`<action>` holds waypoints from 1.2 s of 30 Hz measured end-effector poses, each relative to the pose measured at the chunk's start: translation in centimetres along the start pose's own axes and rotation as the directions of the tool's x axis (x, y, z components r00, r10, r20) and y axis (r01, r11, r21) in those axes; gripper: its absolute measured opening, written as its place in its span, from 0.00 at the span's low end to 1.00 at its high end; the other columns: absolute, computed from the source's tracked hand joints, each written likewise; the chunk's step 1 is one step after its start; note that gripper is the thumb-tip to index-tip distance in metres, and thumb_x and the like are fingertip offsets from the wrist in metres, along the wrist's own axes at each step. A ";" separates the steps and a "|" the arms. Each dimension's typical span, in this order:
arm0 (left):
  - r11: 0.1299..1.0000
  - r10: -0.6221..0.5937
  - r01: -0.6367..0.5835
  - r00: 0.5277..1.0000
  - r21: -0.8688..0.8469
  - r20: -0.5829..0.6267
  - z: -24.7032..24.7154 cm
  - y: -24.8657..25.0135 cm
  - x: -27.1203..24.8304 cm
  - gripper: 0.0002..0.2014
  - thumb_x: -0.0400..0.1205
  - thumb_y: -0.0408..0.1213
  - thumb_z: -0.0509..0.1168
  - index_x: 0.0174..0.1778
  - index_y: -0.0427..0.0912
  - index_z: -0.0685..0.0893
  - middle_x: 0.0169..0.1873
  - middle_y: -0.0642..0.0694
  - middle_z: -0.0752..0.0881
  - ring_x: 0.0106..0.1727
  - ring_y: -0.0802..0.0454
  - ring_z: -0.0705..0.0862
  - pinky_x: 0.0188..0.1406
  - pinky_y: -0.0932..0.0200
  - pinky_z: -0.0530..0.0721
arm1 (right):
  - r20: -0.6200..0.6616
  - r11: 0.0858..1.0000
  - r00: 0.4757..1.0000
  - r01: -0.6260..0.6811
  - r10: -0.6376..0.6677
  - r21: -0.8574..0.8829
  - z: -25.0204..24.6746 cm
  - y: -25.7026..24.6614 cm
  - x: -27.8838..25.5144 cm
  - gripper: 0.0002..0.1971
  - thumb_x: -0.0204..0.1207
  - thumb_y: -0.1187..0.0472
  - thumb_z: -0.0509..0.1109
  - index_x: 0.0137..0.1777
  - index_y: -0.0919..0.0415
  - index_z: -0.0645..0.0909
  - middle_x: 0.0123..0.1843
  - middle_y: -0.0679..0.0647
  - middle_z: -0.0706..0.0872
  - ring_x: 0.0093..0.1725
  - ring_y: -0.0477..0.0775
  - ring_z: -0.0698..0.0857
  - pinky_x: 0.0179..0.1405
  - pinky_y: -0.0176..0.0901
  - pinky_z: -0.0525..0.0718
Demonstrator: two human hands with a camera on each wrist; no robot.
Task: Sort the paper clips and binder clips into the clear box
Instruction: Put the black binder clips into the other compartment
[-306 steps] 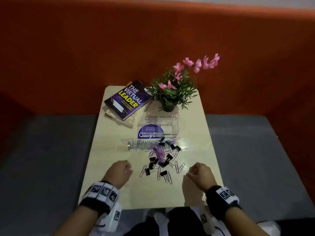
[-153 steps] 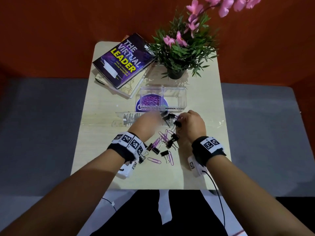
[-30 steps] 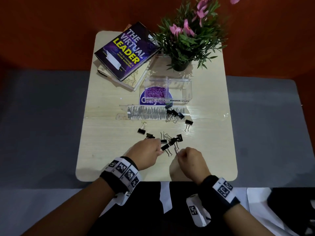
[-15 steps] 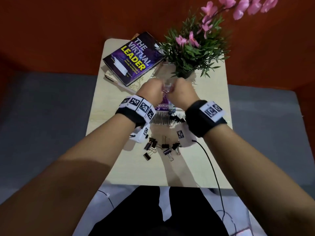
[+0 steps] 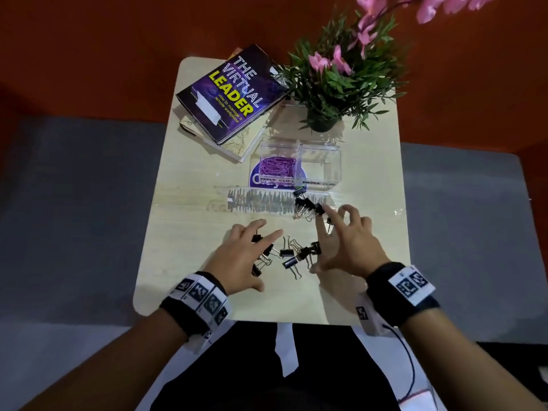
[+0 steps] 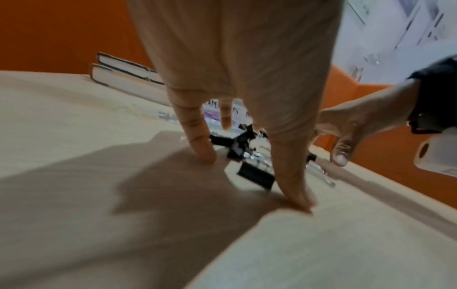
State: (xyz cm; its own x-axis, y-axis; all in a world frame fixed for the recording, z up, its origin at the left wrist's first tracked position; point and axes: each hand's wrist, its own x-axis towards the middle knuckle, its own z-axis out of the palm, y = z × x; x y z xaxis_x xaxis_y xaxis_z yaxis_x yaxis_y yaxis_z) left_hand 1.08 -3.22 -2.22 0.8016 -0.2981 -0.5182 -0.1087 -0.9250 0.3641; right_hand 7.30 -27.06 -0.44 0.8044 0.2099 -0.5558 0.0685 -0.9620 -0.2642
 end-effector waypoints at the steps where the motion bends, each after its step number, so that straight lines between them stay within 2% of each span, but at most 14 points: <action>1: 1.000 -0.003 0.003 1.000 0.007 -0.012 0.3 0.2 0.3 0.55 0.61 0.53 0.82 0.80 0.66 0.55 0.80 0.52 0.55 0.71 0.43 0.62 0.62 0.48 0.80 | -0.025 0.999 1.000 0.012 -0.012 -0.033 0.6 -0.3 0.1 0.68 0.40 0.36 0.85 0.79 0.36 0.46 0.74 0.55 0.59 0.68 0.64 0.64 0.55 0.61 0.85; 4: 0.996 -0.030 0.027 0.999 -0.081 -0.037 0.4 0.3 1.5 0.42 0.64 0.50 0.81 0.74 0.63 0.70 0.75 0.52 0.63 0.67 0.44 0.66 0.62 0.46 0.81 | -0.120 0.997 0.991 0.057 -0.063 -0.050 1.8 -1.5 1.2 0.60 0.46 0.37 0.84 0.78 0.37 0.54 0.73 0.53 0.63 0.65 0.62 0.65 0.49 0.57 0.86; 7: 0.988 -0.029 0.017 0.996 -0.151 -0.082 -0.1 0.4 2.5 0.27 0.70 0.45 0.79 0.64 0.58 0.80 0.65 0.51 0.71 0.60 0.44 0.71 0.62 0.45 0.80 | -0.204 0.992 0.976 0.096 -0.079 0.076 2.4 -2.0 2.0 0.43 0.55 0.44 0.83 0.71 0.40 0.67 0.68 0.53 0.69 0.62 0.61 0.69 0.48 0.57 0.87; 11: 0.982 -0.023 0.000 0.992 -0.189 -0.122 -1.1 1.2 3.5 0.13 0.75 0.39 0.74 0.55 0.51 0.84 0.54 0.48 0.75 0.53 0.44 0.77 0.56 0.48 0.81 | -0.233 0.962 0.969 0.139 -0.083 0.233 2.7 -1.8 2.6 0.19 0.63 0.56 0.78 0.55 0.45 0.81 0.60 0.52 0.75 0.57 0.61 0.75 0.47 0.51 0.84; 14: 0.973 -0.039 0.002 0.987 -0.231 -0.156 -1.6 1.7 4.2 0.11 0.76 0.34 0.71 0.52 0.49 0.83 0.50 0.46 0.75 0.47 0.44 0.81 0.48 0.48 0.84 | -0.263 0.942 0.961 0.162 -0.083 0.294 2.6 -2.1 2.8 0.08 0.66 0.59 0.74 0.46 0.51 0.86 0.52 0.53 0.78 0.51 0.60 0.81 0.43 0.45 0.81; 17: 0.963 -0.072 0.025 0.983 -0.267 -0.167 -2.2 2.1 4.8 0.10 0.76 0.32 0.70 0.50 0.47 0.82 0.51 0.45 0.77 0.44 0.43 0.83 0.47 0.47 0.85 | -0.250 0.931 0.964 0.167 -0.085 0.326 2.3 -2.1 3.0 0.06 0.67 0.63 0.74 0.43 0.57 0.87 0.51 0.55 0.78 0.44 0.58 0.82 0.41 0.42 0.78; 19: 0.959 -0.083 0.032 0.982 -0.283 -0.170 -2.5 2.1 5.1 0.09 0.75 0.32 0.71 0.49 0.46 0.83 0.52 0.45 0.80 0.46 0.44 0.84 0.48 0.48 0.86 | -0.265 0.918 0.962 0.166 -0.070 0.359 2.0 -2.0 3.0 0.05 0.67 0.66 0.74 0.43 0.60 0.87 0.49 0.56 0.79 0.42 0.57 0.82 0.42 0.43 0.80; 24: 0.951 -0.089 0.014 0.969 -0.308 -0.230 -3.2 2.0 5.6 0.04 0.75 0.27 0.68 0.39 0.39 0.87 0.40 0.46 0.82 0.43 0.46 0.83 0.49 0.47 0.86 | -0.297 0.884 0.954 0.164 -0.030 0.437 1.9 -1.1 3.1 0.04 0.66 0.70 0.73 0.38 0.63 0.88 0.43 0.59 0.83 0.41 0.59 0.83 0.40 0.43 0.79; 27: 0.935 -0.116 0.022 0.962 -0.355 -0.248 -3.9 1.9 5.6 0.03 0.75 0.28 0.70 0.38 0.39 0.88 0.38 0.48 0.84 0.40 0.51 0.84 0.44 0.56 0.86 | -0.356 0.846 0.935 0.188 0.002 0.499 0.3 -1.1 2.8 0.04 0.67 0.71 0.74 0.36 0.62 0.87 0.39 0.56 0.82 0.37 0.56 0.84 0.39 0.39 0.80; 30: 0.900 -0.140 -0.002 0.946 -0.436 -0.294 -5.8 3.0 5.6 0.03 0.76 0.29 0.72 0.39 0.41 0.89 0.38 0.50 0.87 0.34 0.62 0.80 0.36 0.74 0.78 | -0.484 0.839 0.875 0.254 0.014 0.482 -3.2 -1.9 3.4 0.04 0.69 0.69 0.74 0.36 0.61 0.87 0.38 0.53 0.81 0.34 0.49 0.81 0.37 0.30 0.76; 31: 0.890 -0.133 -0.032 0.936 -0.456 -0.326 -6.7 3.6 5.9 0.03 0.76 0.29 0.72 0.39 0.41 0.89 0.38 0.50 0.87 0.34 0.62 0.80 0.37 0.75 0.77 | -0.525 0.848 0.851 0.272 0.009 0.454 -4.6 -2.3 3.9 0.03 0.70 0.67 0.74 0.37 0.61 0.87 0.39 0.53 0.81 0.35 0.50 0.81 0.38 0.31 0.77; 33: 0.880 -0.117 -0.101 0.901 -0.464 -0.418 -8.9 5.0 6.9 0.02 0.75 0.29 0.73 0.40 0.40 0.90 0.38 0.49 0.86 0.34 0.59 0.80 0.40 0.70 0.79 | -0.583 0.862 0.813 0.292 0.004 0.413 -6.6 -3.0 5.5 0.01 0.70 0.66 0.74 0.39 0.63 0.87 0.41 0.56 0.82 0.38 0.54 0.82 0.43 0.39 0.82; 34: 0.880 -0.118 -0.125 0.877 -0.458 -0.467 -9.9 5.6 7.7 0.02 0.75 0.29 0.73 0.40 0.39 0.90 0.37 0.48 0.86 0.33 0.58 0.80 0.40 0.66 0.80 | -0.585 0.865 0.811 0.299 -0.008 0.403 -7.3 -3.3 6.3 0.02 0.70 0.65 0.75 0.41 0.64 0.88 0.43 0.58 0.84 0.40 0.56 0.83 0.46 0.45 0.84; 36: 0.876 -0.142 -0.148 0.830 -0.459 -0.539 -11.7 6.7 9.4 0.01 0.74 0.30 0.75 0.39 0.39 0.90 0.37 0.48 0.85 0.33 0.56 0.80 0.40 0.60 0.83 | -0.528 0.881 0.848 0.286 -0.049 0.377 -7.9 -3.5 7.6 0.08 0.68 0.65 0.76 0.48 0.63 0.88 0.49 0.61 0.86 0.45 0.59 0.86 0.51 0.51 0.86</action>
State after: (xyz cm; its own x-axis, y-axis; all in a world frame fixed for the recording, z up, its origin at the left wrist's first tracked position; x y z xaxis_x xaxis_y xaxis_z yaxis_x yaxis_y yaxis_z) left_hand 14.79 -9.43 4.39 0.9978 0.0102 -0.0649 0.0556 -0.6583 0.7507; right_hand 17.81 -23.46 2.51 0.9903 0.1325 -0.0416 0.0677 -0.7219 -0.6887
